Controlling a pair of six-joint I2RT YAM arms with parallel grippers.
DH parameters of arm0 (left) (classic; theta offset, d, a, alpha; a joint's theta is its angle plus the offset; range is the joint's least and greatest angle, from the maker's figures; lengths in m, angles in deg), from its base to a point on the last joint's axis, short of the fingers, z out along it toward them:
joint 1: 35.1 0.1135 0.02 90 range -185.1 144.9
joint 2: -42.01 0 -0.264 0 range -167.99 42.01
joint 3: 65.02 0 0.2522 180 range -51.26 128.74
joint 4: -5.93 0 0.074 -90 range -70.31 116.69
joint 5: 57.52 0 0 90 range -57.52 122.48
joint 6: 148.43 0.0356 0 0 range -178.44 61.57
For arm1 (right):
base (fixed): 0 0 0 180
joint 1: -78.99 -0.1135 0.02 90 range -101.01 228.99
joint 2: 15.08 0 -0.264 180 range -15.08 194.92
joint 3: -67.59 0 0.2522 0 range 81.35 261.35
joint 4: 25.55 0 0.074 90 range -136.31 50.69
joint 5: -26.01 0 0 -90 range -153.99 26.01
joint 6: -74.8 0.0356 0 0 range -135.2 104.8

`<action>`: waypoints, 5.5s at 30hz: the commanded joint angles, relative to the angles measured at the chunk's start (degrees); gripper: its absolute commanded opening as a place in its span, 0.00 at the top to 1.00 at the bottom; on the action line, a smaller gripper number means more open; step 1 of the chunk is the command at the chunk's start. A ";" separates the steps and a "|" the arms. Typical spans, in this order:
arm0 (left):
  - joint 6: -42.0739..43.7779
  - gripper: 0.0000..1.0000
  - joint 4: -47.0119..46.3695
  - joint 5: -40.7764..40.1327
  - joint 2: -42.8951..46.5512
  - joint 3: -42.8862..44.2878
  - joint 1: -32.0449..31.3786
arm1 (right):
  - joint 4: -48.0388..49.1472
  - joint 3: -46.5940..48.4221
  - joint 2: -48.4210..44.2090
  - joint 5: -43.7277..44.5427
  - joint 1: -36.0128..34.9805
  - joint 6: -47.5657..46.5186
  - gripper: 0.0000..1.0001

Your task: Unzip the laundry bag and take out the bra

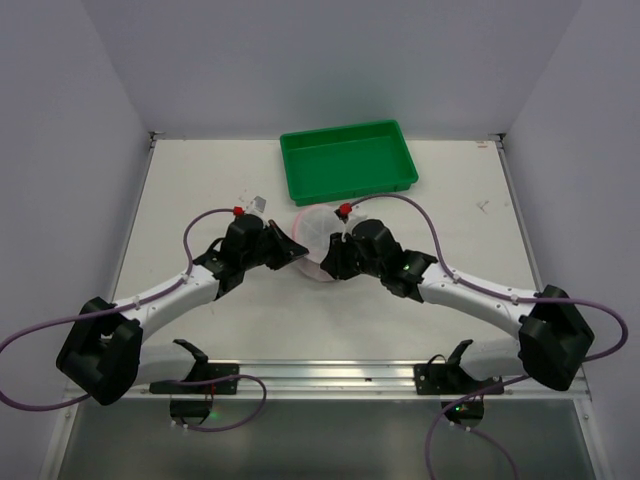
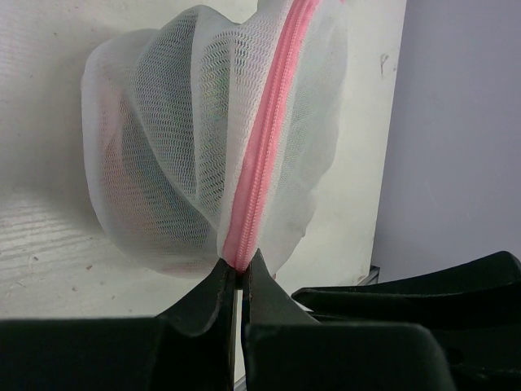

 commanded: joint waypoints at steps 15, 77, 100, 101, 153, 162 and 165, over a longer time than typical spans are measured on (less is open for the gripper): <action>-0.02 1.00 -0.54 0.96 0.40 3.28 0.17 | -6.52 7.86 8.69 12.10 -4.15 -10.40 0.80; -0.47 1.00 -3.00 3.25 -0.57 2.49 0.08 | 4.28 -6.21 -4.24 -3.01 8.50 0.76 0.74; 10.35 1.00 6.67 6.15 -2.50 9.70 1.93 | 0.41 10.14 9.74 6.92 -2.40 -32.20 0.34; 10.79 1.00 6.76 6.50 -2.59 9.87 2.02 | 0.76 10.05 10.88 7.10 -2.40 -32.28 0.34; 12.45 1.00 11.15 0.26 11.83 4.42 6.15 | -1.69 2.07 1.49 -0.28 11.82 14.47 0.77; 14.13 1.00 13.18 -0.97 9.72 6.97 6.15 | -8.23 1.00 -6.85 3.95 15.98 6.31 0.40; 14.04 1.00 12.30 -0.27 8.84 7.32 6.15 | -3.99 -0.32 -8.53 -0.46 14.66 4.28 0.40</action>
